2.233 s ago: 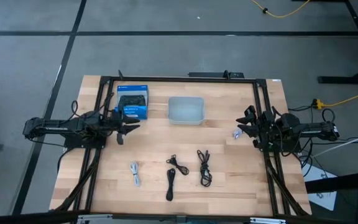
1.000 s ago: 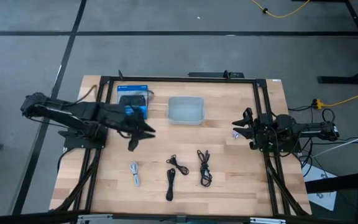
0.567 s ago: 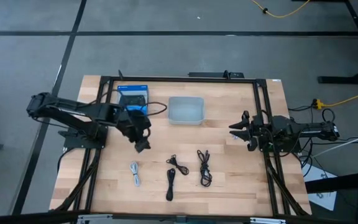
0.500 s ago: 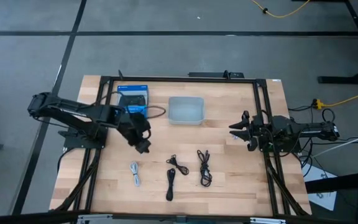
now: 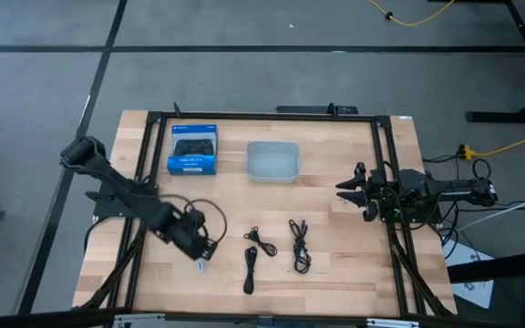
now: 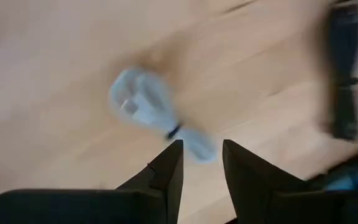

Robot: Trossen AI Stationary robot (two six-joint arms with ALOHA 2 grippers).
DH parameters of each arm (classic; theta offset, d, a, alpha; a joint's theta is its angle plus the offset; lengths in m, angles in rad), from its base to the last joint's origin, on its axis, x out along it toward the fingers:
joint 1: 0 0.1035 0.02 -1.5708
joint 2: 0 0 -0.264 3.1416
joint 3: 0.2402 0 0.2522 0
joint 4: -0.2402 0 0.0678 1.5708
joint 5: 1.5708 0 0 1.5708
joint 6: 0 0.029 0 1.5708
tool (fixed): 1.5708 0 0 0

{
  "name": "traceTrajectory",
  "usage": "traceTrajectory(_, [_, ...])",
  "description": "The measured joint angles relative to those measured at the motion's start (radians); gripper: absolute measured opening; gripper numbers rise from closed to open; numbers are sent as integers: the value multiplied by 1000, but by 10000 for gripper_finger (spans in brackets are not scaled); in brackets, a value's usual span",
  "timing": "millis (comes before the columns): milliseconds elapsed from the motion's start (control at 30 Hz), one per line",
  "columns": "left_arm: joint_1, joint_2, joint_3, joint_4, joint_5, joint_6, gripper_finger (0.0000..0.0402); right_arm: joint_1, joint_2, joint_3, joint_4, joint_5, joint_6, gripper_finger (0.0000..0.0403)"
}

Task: Pick and place USB-C Cables
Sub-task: Put the white charger cable into the white bin

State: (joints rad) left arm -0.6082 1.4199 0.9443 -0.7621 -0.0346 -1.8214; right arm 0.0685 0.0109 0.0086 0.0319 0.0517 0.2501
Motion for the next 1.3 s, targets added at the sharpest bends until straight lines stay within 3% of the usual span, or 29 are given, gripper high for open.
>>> traceTrajectory(200, [-81, 102, 0, 118, -12, -257, 105, 0, 0, 0, 0, 0, -42, 129])
traceTrajectory(333, [-93, 159, 0, 199, -8, -347, 105, 0, 0, 0, 0, 0, -50, 129])
traceTrajectory(767, [-77, 170, 14, -10, 22, -345, 105, 0, 0, 0, 0, 0, -76, 129])
traceTrajectory(1300, [-26, 254, 17, 65, 52, -345, 105, 0, 0, 0, 0, -3, -72, 129])
